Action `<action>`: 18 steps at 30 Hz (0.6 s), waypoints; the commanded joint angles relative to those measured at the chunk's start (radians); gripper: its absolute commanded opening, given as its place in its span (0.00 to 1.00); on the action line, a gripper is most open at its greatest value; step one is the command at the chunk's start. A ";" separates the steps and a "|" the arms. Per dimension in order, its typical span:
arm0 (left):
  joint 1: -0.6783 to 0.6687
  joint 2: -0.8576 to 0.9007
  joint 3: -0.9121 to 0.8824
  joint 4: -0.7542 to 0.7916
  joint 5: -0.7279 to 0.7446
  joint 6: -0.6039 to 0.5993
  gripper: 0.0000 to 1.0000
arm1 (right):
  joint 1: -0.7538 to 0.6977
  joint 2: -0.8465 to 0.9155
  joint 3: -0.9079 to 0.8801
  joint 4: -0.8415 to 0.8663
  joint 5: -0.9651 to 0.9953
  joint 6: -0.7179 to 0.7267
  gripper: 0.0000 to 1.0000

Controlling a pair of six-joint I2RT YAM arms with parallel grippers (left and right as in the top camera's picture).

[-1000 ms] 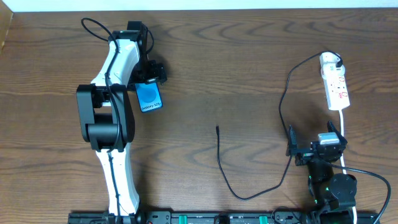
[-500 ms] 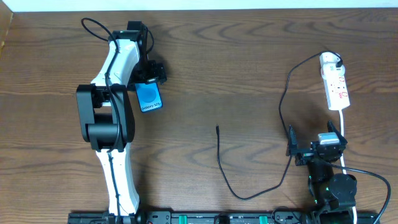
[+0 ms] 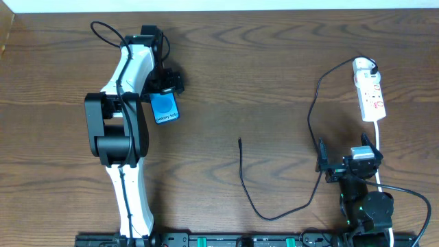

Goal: Plug charger to phone and switch on socket
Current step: 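Lower the left gripper onto the phone's bottom edge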

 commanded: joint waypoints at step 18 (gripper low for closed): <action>0.015 0.020 -0.048 0.012 0.082 0.002 0.98 | 0.007 -0.006 -0.001 -0.003 0.008 -0.005 0.99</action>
